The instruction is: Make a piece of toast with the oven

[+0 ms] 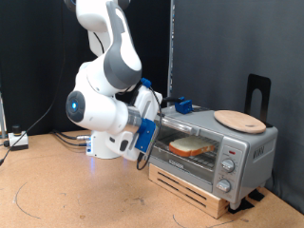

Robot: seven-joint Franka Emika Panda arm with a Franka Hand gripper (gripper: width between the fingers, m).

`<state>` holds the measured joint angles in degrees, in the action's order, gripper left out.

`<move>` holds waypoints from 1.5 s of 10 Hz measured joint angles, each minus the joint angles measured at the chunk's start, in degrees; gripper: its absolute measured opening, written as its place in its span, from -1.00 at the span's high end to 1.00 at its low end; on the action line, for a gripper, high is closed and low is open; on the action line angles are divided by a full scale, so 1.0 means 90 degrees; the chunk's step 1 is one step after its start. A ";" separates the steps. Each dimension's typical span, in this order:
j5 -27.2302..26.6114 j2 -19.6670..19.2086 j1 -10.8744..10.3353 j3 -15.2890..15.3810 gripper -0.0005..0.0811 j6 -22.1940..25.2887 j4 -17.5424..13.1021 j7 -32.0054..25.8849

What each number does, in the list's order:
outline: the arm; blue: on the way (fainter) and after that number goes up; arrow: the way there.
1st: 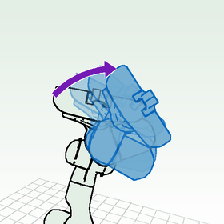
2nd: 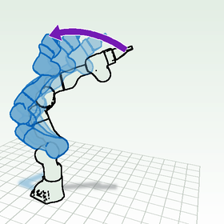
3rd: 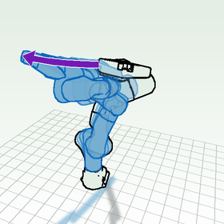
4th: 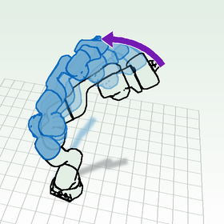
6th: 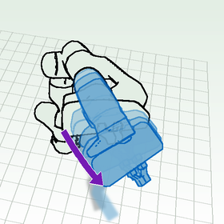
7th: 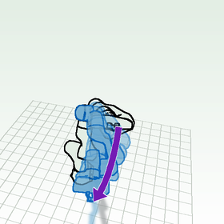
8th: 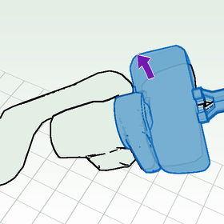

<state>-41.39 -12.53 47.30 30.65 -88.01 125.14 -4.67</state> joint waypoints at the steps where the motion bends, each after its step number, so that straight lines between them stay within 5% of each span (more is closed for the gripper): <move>1: -0.0010 0.0006 0.0001 -0.0003 -0.99 -0.0005 0.0016 0.0000; 3: -0.0359 -0.0153 -0.0009 0.0036 -0.99 0.0160 -0.0178 -0.0176; 7: -0.0373 -0.1162 -0.0279 0.0096 -0.99 0.0234 -0.1155 0.0178; 11: -0.0177 -0.2003 -0.0651 0.0068 -0.99 -0.0492 -0.1872 0.0566; 13: -0.0211 -0.2018 -0.0645 0.0079 -0.99 -0.0372 -0.1889 0.0486; 15: -0.0218 -0.2302 -0.0693 0.0128 -0.99 -0.0264 -0.2266 0.0411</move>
<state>-43.35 -33.25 41.06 31.81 -90.39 104.74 -0.97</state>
